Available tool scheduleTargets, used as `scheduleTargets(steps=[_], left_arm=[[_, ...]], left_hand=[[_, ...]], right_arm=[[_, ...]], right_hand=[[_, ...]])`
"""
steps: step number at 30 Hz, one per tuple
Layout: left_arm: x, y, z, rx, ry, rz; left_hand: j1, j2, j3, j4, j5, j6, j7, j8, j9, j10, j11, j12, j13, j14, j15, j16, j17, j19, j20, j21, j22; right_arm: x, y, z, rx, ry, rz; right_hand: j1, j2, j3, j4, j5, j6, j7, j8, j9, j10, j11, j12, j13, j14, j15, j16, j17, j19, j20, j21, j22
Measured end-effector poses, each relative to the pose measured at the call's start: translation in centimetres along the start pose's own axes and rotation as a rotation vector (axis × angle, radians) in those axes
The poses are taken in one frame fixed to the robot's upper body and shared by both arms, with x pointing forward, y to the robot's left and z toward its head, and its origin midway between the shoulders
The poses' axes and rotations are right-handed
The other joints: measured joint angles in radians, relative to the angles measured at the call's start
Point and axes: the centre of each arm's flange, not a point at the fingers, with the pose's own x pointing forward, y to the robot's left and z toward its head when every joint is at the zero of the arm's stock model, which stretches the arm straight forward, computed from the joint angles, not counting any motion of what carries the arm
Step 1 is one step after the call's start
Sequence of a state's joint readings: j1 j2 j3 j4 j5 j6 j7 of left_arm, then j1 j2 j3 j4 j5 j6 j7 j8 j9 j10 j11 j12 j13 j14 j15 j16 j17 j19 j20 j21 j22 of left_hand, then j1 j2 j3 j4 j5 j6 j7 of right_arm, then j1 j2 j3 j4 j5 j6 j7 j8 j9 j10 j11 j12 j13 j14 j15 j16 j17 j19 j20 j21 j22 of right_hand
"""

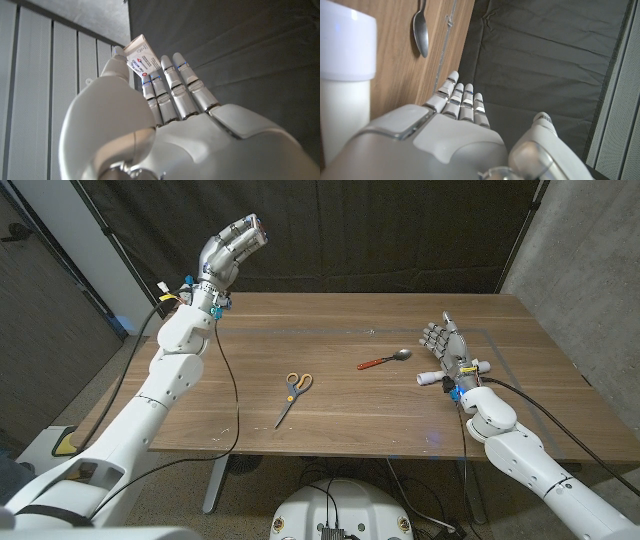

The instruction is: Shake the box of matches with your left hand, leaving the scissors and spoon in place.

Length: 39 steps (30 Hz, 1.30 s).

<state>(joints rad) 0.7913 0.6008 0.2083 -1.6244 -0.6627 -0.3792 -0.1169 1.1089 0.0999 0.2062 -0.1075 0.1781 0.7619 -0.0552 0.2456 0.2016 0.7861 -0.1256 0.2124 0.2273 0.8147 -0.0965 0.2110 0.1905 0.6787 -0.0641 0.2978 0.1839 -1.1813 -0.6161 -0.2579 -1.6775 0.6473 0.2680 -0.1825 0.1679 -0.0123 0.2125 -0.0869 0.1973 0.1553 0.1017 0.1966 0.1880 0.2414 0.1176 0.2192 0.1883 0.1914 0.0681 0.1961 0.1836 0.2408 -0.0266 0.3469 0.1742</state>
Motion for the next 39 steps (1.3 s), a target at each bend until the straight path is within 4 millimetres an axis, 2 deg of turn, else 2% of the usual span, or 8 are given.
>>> scheduleTargets(steps=[6, 9, 16, 17, 21, 24, 31, 39], left_arm=[[1.3, -3.0, 2.2, 0.167, 0.039, -0.038], [1.8, -4.2, 1.6, 0.338, 0.113, -0.023], [2.4, -9.1, 3.5, 0.345, 0.064, -0.155], [2.3, -8.0, 1.3, 0.647, 0.172, -0.118], [2.5, -9.4, 1.8, 0.651, 0.152, -0.156], [2.5, -9.7, 0.9, 0.956, 0.186, -0.225], [2.5, -10.0, 1.1, 1.077, 0.167, -0.240], [2.1, -7.6, 1.9, 1.194, 0.142, -0.181]], left_hand=[[0.000, 0.000, 0.000, 0.000, 0.000, 0.002, -0.001, 0.000, 0.000, 0.001, -0.001, 0.000, 0.000, 0.000, 0.000, -0.004, 0.000, 0.000, 0.000, 0.000, 0.000], [0.000, 0.000, 0.000, 0.000, 0.000, 0.002, -0.001, 0.000, 0.000, 0.001, -0.001, 0.000, 0.000, 0.000, 0.000, -0.004, 0.000, 0.000, 0.000, 0.000, 0.000], [0.000, 0.000, 0.000, 0.000, 0.000, 0.002, -0.001, -0.001, 0.001, 0.001, -0.002, -0.001, 0.000, 0.000, 0.000, -0.008, 0.000, -0.005, -0.003, 0.000, 0.000], [0.000, 0.000, 0.000, 0.000, 0.000, 0.002, -0.001, -0.001, 0.001, -0.001, -0.004, -0.001, -0.001, 0.000, 0.000, -0.008, 0.000, -0.008, 0.000, 0.000, 0.000], [-0.001, -0.001, 0.000, 0.000, 0.000, 0.004, -0.003, -0.003, 0.001, -0.005, -0.007, -0.007, -0.001, -0.018, 0.006, -0.014, 0.000, -0.017, 0.002, -0.006, 0.000], [-0.008, -0.004, 0.000, 0.000, 0.000, -0.001, -0.008, -0.009, 0.001, -0.004, -0.007, -0.012, -0.004, -0.022, 0.004, -0.016, 0.000, -0.024, 0.002, -0.010, 0.000], [-0.010, -0.005, 0.000, 0.000, 0.004, 0.000, -0.008, -0.010, -0.002, -0.001, -0.011, -0.016, -0.007, -0.022, 0.004, -0.016, 0.000, -0.024, 0.002, -0.010, 0.000], [-0.009, -0.004, 0.000, 0.000, 0.004, 0.003, -0.008, -0.014, -0.004, -0.001, -0.011, -0.019, -0.007, -0.022, 0.004, -0.015, 0.000, -0.024, 0.002, -0.010, 0.000]], right_arm=[[-0.3, -0.2, -0.2, 0.005, -0.003, -0.004], [-0.3, -0.3, -0.2, 0.005, -0.004, -0.005], [-0.5, -0.3, -0.3, 0.008, -0.002, -0.005], [-0.5, -0.3, -0.3, 0.008, -0.002, -0.005], [-0.6, -0.4, -0.4, 0.008, -0.001, -0.005], [-0.6, -0.4, -0.4, 0.009, 0.000, -0.006], [-0.7, -0.4, -0.5, 0.010, 0.002, -0.006], [-0.8, -0.2, -0.5, 0.011, 0.000, -0.003]], right_hand=[[0.000, 0.000, 0.000, 0.000, 0.000, 0.000, 0.000, 0.000, 0.000, 0.000, 0.000, 0.000, 0.000, 0.002, 0.001, 0.000, 0.000, 0.000, 0.000, 0.000, 0.000], [0.000, 0.000, 0.000, 0.000, 0.000, 0.000, 0.000, 0.000, 0.000, 0.000, 0.000, 0.000, 0.000, 0.002, 0.001, 0.000, 0.000, 0.000, 0.000, 0.000, 0.000], [0.000, 0.000, 0.000, 0.000, 0.000, 0.000, 0.000, 0.000, 0.000, 0.000, 0.000, 0.000, 0.000, 0.002, 0.001, 0.000, 0.000, 0.000, 0.000, 0.000, 0.000], [0.000, 0.000, 0.000, 0.000, 0.000, 0.000, 0.000, 0.000, 0.000, 0.000, 0.000, 0.000, 0.000, 0.002, 0.001, 0.000, 0.000, 0.000, 0.000, 0.000, 0.000], [0.004, 0.004, 0.000, 0.000, 0.000, 0.006, 0.006, 0.000, 0.000, 0.000, 0.000, 0.000, 0.000, 0.002, 0.001, 0.000, 0.000, 0.000, 0.000, 0.000, 0.000], [0.004, 0.004, 0.000, 0.000, 0.000, 0.006, 0.006, 0.000, 0.000, 0.000, 0.000, 0.000, 0.000, 0.002, 0.001, 0.000, 0.000, 0.000, 0.000, -0.008, 0.000], [0.004, 0.004, 0.000, 0.000, 0.000, 0.013, -0.001, 0.000, 0.000, 0.000, 0.000, 0.000, 0.000, 0.002, 0.001, 0.000, 0.000, 0.003, 0.004, -0.008, 0.000], [0.004, 0.004, -0.003, -0.003, 0.000, 0.018, 0.004, 0.000, 0.000, 0.000, 0.000, 0.000, 0.000, 0.007, -0.004, 0.000, 0.000, 0.009, -0.002, -0.008, 0.000]])
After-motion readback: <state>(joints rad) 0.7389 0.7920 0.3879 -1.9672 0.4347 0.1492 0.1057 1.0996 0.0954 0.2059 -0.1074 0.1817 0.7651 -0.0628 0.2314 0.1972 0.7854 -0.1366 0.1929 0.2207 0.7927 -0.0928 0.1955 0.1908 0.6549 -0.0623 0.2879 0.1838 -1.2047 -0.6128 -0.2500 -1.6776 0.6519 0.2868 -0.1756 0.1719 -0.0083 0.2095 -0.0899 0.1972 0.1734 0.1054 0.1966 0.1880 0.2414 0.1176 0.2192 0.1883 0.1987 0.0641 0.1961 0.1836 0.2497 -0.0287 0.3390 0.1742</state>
